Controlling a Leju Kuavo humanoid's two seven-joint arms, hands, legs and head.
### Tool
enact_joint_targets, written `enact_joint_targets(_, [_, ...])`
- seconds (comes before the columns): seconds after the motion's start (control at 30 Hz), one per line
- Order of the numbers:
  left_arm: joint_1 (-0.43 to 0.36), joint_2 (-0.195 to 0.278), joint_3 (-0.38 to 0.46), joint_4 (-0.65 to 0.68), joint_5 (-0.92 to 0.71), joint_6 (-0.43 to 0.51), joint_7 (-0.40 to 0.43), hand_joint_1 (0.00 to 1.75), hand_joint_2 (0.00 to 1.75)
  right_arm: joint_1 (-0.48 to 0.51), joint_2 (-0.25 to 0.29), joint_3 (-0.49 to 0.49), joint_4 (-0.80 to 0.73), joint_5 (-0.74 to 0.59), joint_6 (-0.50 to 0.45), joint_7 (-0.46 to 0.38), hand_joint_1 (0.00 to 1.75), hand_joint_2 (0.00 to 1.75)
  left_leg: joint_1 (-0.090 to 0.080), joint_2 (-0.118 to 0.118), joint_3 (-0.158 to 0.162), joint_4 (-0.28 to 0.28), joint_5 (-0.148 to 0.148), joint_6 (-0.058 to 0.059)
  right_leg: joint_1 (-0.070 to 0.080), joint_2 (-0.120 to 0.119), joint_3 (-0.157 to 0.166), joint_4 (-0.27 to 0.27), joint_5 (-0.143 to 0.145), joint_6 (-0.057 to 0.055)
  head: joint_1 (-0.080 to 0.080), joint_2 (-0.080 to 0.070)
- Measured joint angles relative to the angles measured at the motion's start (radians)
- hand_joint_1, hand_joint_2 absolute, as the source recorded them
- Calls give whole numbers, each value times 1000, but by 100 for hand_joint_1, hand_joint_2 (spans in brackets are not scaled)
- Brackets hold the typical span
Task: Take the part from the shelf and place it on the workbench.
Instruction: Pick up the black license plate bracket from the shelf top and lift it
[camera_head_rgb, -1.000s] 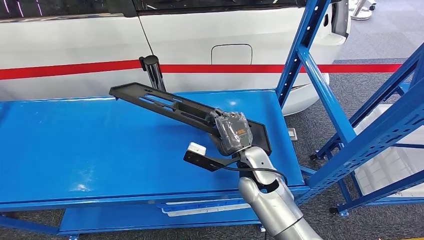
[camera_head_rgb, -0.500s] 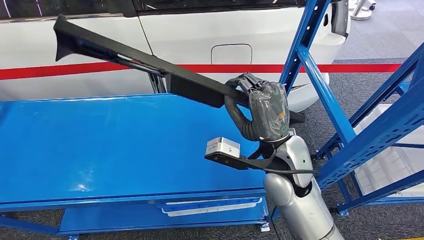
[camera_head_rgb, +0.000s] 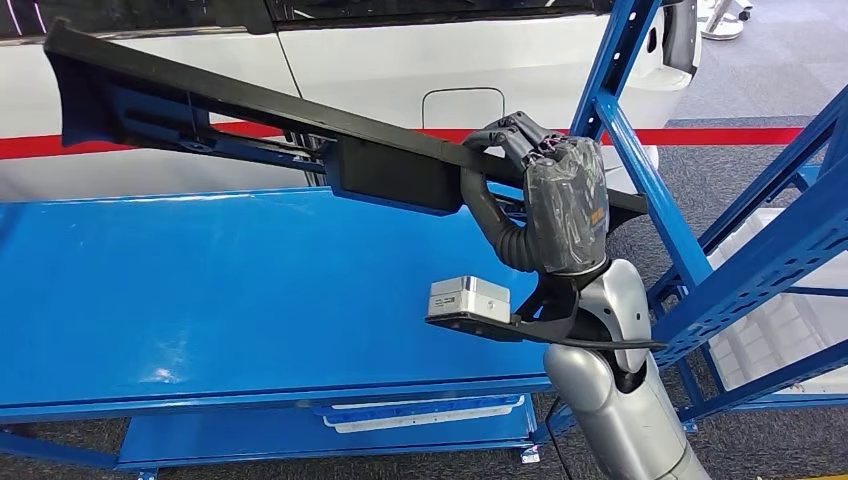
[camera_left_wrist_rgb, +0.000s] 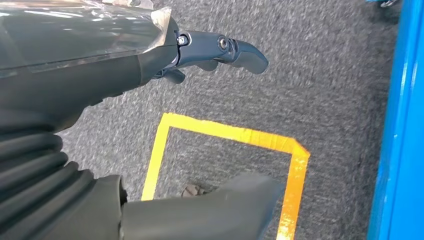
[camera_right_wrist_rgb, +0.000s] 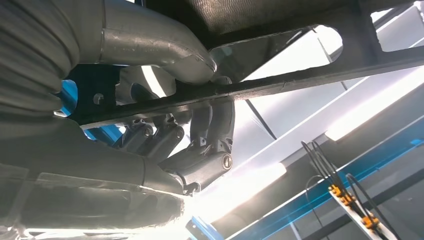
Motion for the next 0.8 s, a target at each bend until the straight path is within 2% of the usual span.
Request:
enact_joint_targets(0.5, [-2,-2,-4,0,-18,-58,35,0,175,15,-27,-21,-1,-70,39,24,175,175,0,0,-1,1,-1,1,-1,0,0,0,0,0,0,0])
enact_joint_targets(0.7, [-2,-2,1,0,-7,-68,71,0,175,14,-44,-37,-1,-99,41,27,175,175,-1,0,-5,12,-7,13,-5,0,0,-1,0,3,-1,0])
enact_joint_targets(0.8, [-2,-2,2,0,-7,-67,77,0,175,13,-48,-41,-1,-105,42,28,175,175,-5,0,-6,14,-3,25,-7,0,3,-4,5,13,-1,0])
